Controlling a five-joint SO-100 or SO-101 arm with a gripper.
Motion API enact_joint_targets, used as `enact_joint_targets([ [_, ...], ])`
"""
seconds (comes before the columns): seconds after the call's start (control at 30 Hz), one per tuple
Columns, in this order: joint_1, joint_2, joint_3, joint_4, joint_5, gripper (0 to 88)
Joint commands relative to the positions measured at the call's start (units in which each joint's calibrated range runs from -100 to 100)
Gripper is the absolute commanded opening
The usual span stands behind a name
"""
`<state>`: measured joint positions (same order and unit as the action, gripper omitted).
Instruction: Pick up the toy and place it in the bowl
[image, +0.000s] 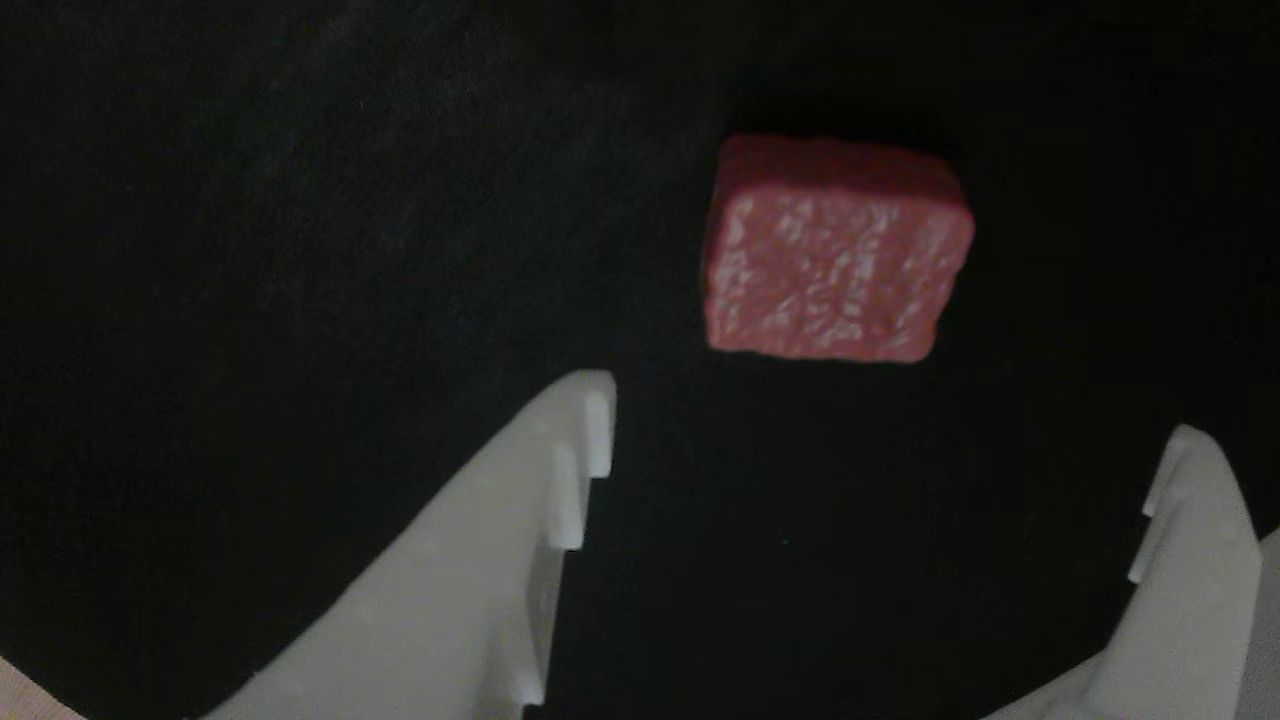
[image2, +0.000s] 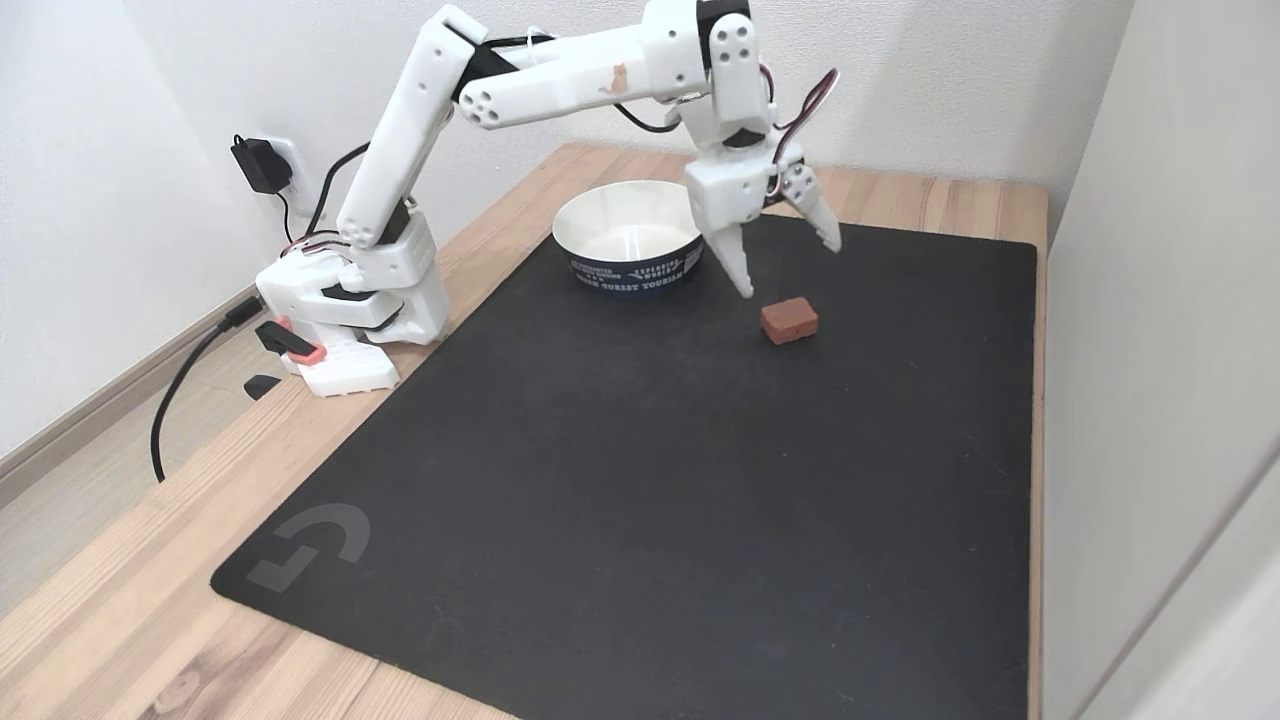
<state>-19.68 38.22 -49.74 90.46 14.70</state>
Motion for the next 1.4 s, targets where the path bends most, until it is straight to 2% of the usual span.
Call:
enact_joint_targets([
  [0.0, 0.74, -0.58, -2.4, 0.65, 0.33, 36.8],
  [1.37, 1.99, 11.01, -2.4, -5.62, -0.08, 36.8],
])
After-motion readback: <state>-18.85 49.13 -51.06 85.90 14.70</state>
